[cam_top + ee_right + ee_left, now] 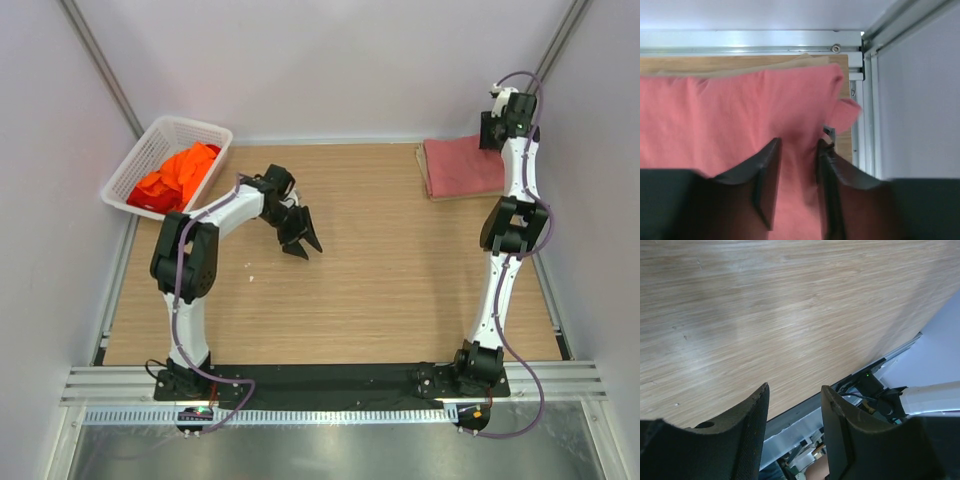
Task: Fold and stack the t-shirts
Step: Neatly place the folded tshirt to the corner
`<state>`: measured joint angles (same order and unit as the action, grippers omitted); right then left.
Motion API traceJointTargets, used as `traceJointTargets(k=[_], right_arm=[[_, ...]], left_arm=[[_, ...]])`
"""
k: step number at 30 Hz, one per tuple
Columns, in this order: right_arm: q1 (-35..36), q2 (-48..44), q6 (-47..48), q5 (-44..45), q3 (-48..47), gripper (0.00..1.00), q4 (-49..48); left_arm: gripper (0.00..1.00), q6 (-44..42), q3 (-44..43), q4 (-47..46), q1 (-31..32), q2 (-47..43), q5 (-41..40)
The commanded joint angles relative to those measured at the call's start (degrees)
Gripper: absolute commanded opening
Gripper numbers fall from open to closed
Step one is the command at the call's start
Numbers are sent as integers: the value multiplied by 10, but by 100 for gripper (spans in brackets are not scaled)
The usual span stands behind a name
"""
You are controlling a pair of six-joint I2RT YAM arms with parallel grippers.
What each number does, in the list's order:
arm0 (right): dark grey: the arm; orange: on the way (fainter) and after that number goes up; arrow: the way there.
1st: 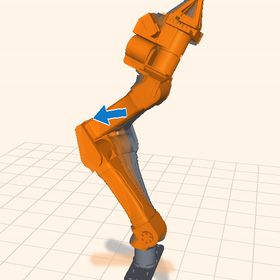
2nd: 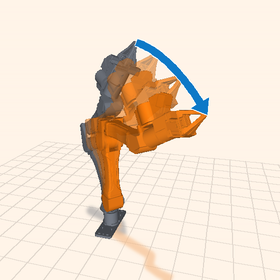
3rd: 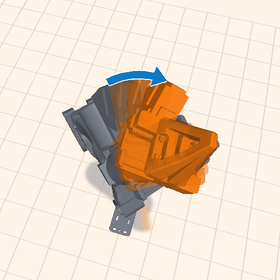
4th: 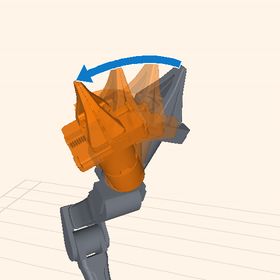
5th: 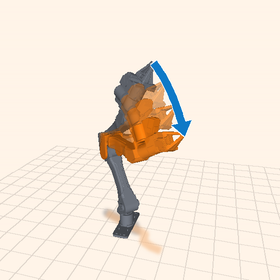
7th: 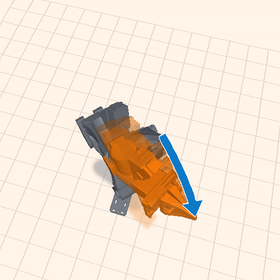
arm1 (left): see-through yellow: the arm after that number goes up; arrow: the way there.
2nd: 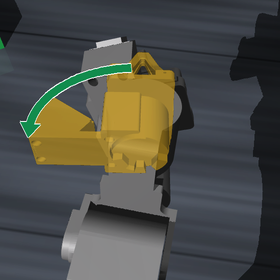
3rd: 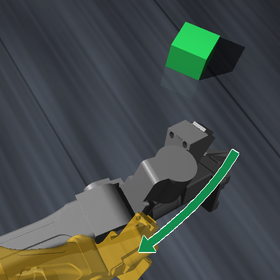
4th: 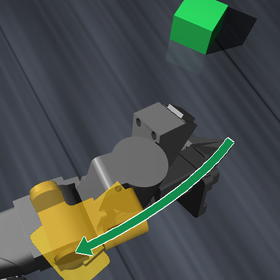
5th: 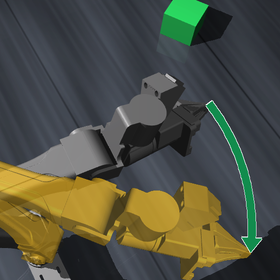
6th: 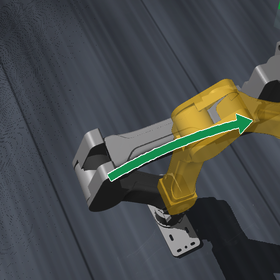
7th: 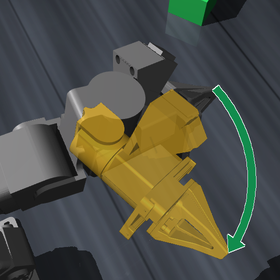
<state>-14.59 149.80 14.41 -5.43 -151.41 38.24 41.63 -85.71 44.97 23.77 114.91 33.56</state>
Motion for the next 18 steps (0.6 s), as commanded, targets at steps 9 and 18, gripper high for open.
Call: traceJointTargets(k=[9,18], right_arm=[[3,-103,-57,84,-20,91,-94],[111,-293,-213,-7,136,100,-5]], left_arm=[[47,25,20,21,24,-70,-31],[47,86,139,-48,25,-246,-82]])
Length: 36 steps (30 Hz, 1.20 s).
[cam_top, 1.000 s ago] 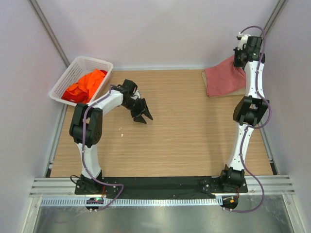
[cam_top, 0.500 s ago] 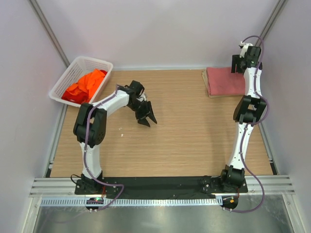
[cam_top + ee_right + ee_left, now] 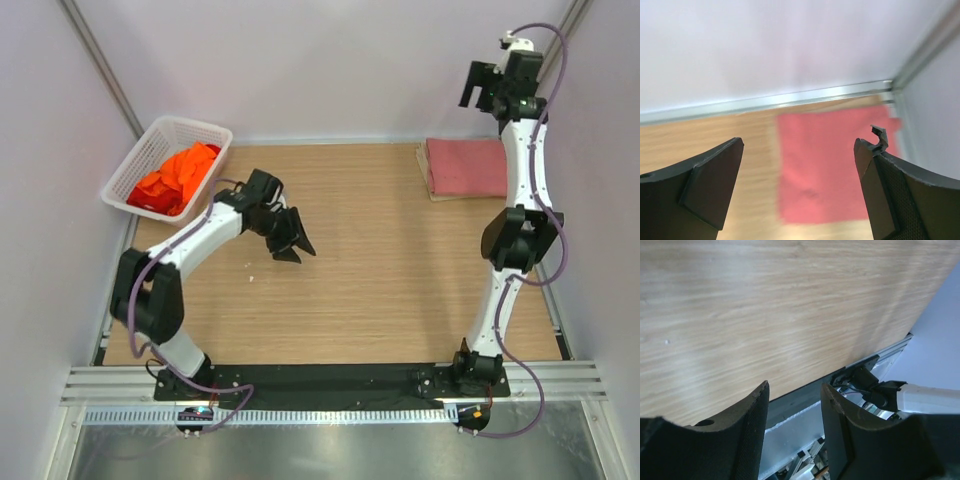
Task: Fold and stack the t-shirts
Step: Neatly place the folded tshirt to the corner
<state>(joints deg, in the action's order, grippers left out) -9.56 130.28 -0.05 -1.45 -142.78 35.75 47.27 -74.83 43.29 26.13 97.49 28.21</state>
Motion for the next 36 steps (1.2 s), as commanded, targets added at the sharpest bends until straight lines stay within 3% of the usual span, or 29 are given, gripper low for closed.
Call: traceJointTargets(k=[1,7,12,13,16,17,25,29,33,34,36], right_arm=[[95,-121,-75,-46,107,100,22],[254,-265,-154,-114,316,100,31],[356,-410,-269,-166,555,100,-79],[360,-466,-319,-177,649,100,-104],[361,-551,-384,-206,816,100,-182],[361,-614,-405,-207,852,100,-200],[360,-961,-462,-125,1134,100,-69],[359,-1122,-518,-130,1222,100,53],[359,-1288,-572,-131,1282,100,155],[360,-1297,-570,-130,1285,100,174],[360,-1281,-544,-151,1294,100,174]], left_arm=[[47,38,62,-36,1,-91,-48],[50,76,177,-42,1,-282,-106],[53,128,315,-63,1,-445,-156],[54,139,334,-66,1,-497,-165],[57,172,415,-88,1,-584,-186],[58,179,438,-93,1,-650,-190],[62,304,612,-97,1,-991,-173],[64,263,612,-110,1,-936,-114],[65,288,651,-138,1,-968,-78],[65,310,666,-152,1,-1002,-65],[65,344,703,-215,1,-980,-13]])
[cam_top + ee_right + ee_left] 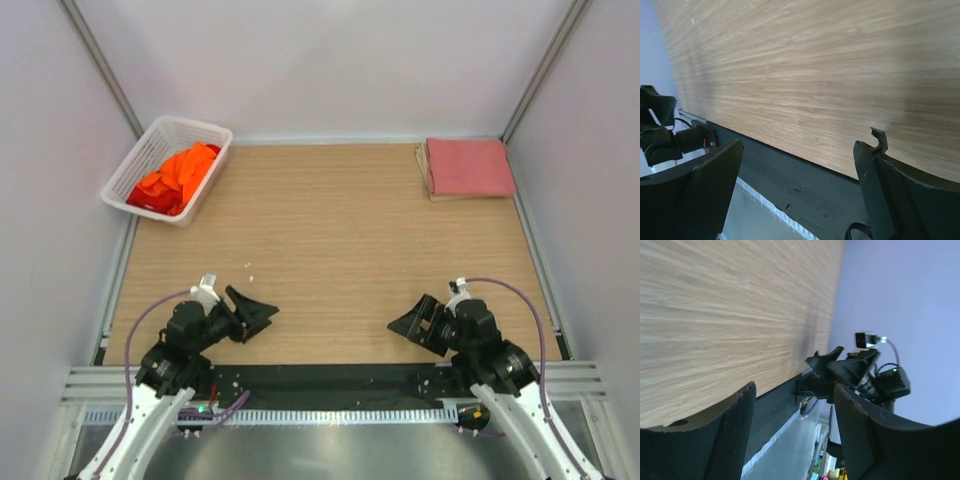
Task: Fold and stack the t-shirts
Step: Neatly place the folded tshirt to the corner
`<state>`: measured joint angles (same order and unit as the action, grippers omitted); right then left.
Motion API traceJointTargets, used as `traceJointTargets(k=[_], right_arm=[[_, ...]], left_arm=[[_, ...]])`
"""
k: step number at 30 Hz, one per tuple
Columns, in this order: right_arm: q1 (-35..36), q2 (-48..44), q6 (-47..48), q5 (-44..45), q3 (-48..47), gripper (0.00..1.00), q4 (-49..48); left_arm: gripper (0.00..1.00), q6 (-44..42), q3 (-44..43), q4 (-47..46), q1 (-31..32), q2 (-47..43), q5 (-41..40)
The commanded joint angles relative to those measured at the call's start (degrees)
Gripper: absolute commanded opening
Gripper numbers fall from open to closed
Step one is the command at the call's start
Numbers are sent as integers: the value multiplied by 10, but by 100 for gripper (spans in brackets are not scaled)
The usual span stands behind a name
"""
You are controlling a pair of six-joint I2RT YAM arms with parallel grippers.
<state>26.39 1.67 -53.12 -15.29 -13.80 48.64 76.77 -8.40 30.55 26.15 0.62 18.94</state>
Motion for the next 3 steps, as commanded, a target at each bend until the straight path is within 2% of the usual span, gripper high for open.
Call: traceJointTargets(k=[1,3], right_arm=[[1,-5,1,-19,2,100,39],[0,-16,0,-70,-2,100,13]], left_arm=[[65,57,48,-101,0,-19,90],[65,81,61,-124,0,-30,120]])
